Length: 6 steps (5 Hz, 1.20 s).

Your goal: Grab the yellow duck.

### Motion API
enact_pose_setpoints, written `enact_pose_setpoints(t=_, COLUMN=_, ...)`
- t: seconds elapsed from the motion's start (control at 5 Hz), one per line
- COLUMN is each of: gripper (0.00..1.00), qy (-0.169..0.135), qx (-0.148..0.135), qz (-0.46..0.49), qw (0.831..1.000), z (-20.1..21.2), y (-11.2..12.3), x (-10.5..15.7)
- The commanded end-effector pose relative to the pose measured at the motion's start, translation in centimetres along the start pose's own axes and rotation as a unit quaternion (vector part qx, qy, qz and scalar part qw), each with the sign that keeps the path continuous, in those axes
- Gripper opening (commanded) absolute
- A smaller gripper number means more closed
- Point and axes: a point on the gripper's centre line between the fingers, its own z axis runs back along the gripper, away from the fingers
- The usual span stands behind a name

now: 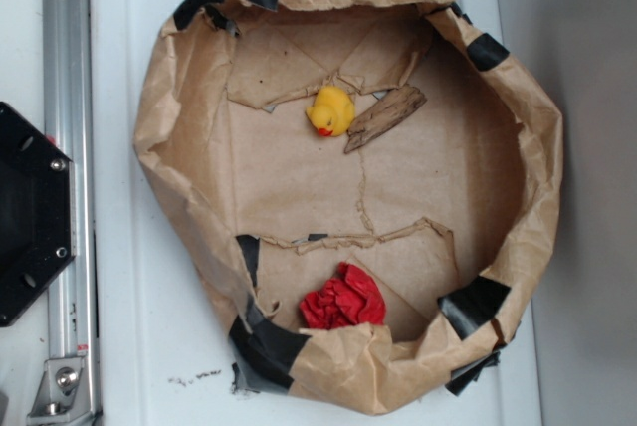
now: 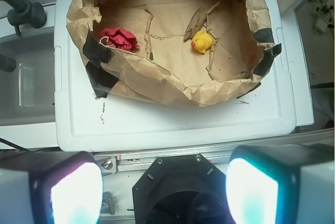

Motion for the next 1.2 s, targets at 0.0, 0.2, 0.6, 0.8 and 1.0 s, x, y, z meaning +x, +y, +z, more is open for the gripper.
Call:
enact_pose_setpoints(t=0.0, gripper=1.00, qy=0.000, qx=0.000, qz=0.000, qw=1.000, z=0.0, y=0.0, x=0.0)
enact_pose_setpoints(t=0.2, gripper=1.00, qy=-0.015, qx=0.019, qz=-0.091, qw=0.996, z=-1.4, y=0.5, x=4.9)
enact_pose_setpoints(t=0.6, gripper=1.00, qy=-0.025, qx=0.058, qz=-0.191, qw=0.980, z=-7.1, y=2.2, x=11.9)
enact_pose_setpoints(t=0.8, gripper=1.00, qy=0.003, qx=0.062, qz=-0.232, qw=0.971, z=-11.1, y=4.1, x=13.2)
enact_pose_setpoints(t=1.0, gripper=1.00, qy=0.015, qx=0.057, qz=-0.220, qw=0.974, z=-13.5, y=4.9, x=13.1)
